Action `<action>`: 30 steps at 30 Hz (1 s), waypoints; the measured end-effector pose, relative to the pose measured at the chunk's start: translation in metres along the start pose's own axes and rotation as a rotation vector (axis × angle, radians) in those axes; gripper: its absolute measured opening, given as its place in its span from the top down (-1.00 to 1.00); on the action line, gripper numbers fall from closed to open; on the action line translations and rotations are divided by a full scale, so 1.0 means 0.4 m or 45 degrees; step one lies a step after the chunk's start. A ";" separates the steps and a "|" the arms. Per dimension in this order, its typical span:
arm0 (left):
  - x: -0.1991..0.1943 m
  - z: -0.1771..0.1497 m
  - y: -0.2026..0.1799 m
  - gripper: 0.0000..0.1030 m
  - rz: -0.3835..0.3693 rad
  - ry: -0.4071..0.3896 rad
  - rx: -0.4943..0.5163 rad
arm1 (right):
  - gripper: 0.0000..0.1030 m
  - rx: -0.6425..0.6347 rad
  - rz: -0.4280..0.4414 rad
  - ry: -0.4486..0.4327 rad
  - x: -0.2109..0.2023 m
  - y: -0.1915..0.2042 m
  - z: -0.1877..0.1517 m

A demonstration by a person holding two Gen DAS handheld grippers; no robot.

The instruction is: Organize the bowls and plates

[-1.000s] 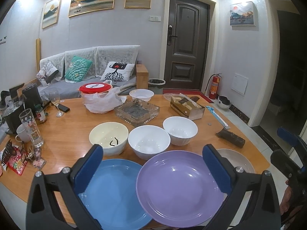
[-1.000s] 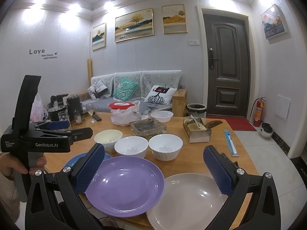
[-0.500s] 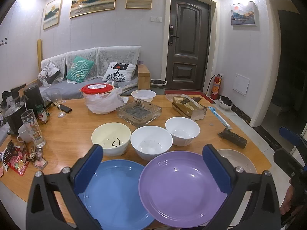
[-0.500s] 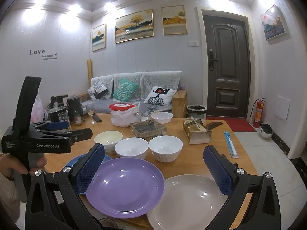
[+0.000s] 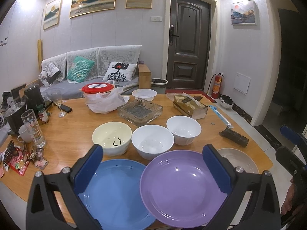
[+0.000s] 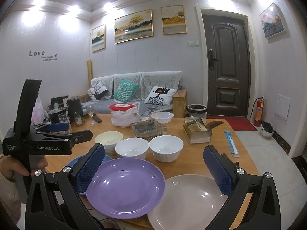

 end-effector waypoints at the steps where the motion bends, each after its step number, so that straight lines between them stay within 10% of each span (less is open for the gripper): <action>1: 0.000 0.000 0.000 -0.99 0.000 0.001 0.000 | -0.98 0.001 0.000 0.000 0.000 0.000 0.001; 15: 0.002 0.001 -0.003 -0.99 -0.062 -0.012 0.001 | -0.91 -0.005 -0.011 -0.005 -0.002 -0.001 0.004; 23: 0.022 -0.016 0.008 -0.99 -0.121 0.027 -0.004 | -0.11 0.005 -0.018 0.030 0.010 0.007 -0.006; 30: 0.085 -0.099 0.062 -0.58 -0.177 0.255 -0.164 | 0.12 0.063 -0.019 0.217 0.069 -0.010 -0.092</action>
Point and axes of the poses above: each gripper's, at about its wrist camera, not at the fingertips, and x roughly the way its jaws point, y to its left, z to its top, the point moved 5 cm from there along x, roughly the way its jaws point, and after that the axes turned 12 degrees about -y, right-handed, at the moved point
